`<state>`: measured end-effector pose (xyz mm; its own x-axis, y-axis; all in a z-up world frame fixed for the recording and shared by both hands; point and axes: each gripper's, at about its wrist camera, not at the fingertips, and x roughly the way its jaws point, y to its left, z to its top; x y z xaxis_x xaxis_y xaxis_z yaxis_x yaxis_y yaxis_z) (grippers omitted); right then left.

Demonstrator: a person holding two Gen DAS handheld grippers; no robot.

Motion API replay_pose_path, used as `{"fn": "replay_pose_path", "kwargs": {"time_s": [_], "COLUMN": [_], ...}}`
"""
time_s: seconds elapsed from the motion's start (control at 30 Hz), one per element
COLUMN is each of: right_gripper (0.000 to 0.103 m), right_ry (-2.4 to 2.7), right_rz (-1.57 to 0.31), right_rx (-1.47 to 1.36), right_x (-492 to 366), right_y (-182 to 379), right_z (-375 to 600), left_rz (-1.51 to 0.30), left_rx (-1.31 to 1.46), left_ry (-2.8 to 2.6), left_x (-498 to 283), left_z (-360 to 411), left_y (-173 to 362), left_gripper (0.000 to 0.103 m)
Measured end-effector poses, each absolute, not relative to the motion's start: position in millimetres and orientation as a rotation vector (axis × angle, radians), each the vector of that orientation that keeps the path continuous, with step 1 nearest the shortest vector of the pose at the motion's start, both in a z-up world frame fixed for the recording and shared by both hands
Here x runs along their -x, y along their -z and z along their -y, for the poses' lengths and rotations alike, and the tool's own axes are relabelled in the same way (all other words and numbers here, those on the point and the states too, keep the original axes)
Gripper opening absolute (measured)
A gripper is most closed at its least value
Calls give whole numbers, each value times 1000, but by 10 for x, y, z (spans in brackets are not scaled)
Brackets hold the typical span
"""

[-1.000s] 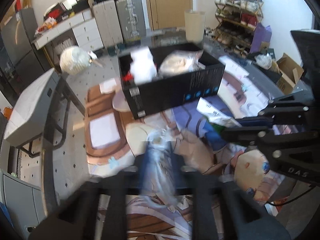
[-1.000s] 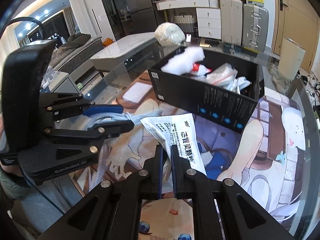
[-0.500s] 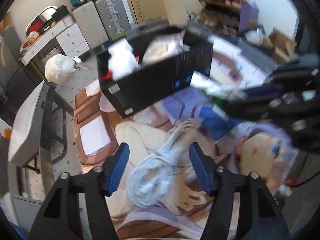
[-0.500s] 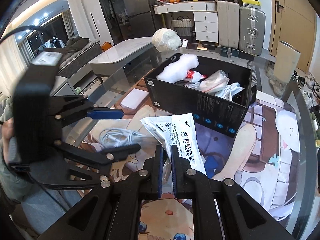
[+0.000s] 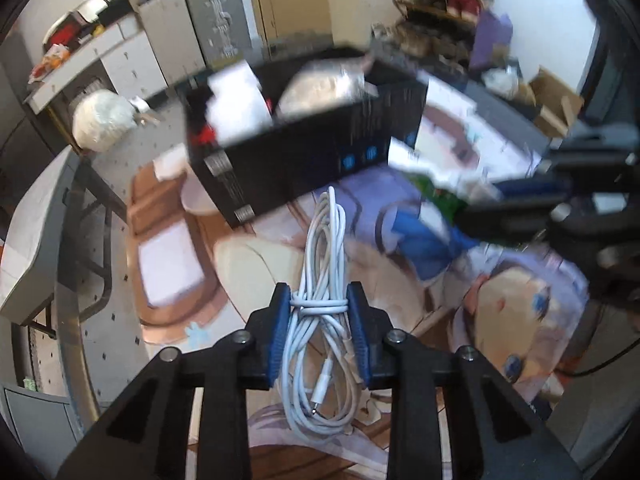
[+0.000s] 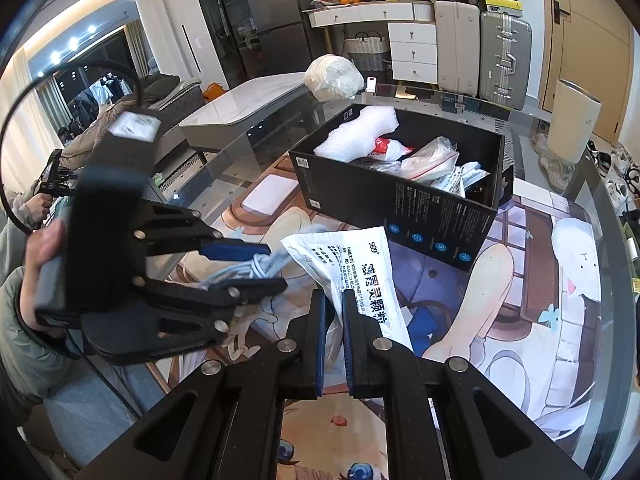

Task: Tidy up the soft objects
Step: 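Raise the cable bundle and sachet high above the table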

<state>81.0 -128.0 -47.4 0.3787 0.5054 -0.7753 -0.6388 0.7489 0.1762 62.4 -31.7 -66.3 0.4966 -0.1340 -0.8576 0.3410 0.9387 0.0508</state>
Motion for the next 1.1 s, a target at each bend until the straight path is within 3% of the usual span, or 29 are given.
{"fn": "replay_pose_path", "kwargs": {"time_s": [0.2, 0.57, 0.77, 1.1], "right_gripper": [7, 7, 7, 7], "right_ry": [-730, -700, -673, -672], "right_rz": [-860, -488, -320, -301], "right_rx": [125, 18, 29, 36], "right_x": [-790, -500, -295, -314], "right_y": [348, -220, -447, -536], "right_z": [1308, 1603, 1665, 1565], "left_rz": [-806, -381, -306, -296], "left_rx": [-155, -152, -138, -111], "left_ry": [273, 247, 258, 252], "left_x": [-482, -96, -27, -138], "left_z": [211, 59, -45, -36], "left_y": [202, -396, -529, -590], "left_gripper": [28, 28, 28, 28]}}
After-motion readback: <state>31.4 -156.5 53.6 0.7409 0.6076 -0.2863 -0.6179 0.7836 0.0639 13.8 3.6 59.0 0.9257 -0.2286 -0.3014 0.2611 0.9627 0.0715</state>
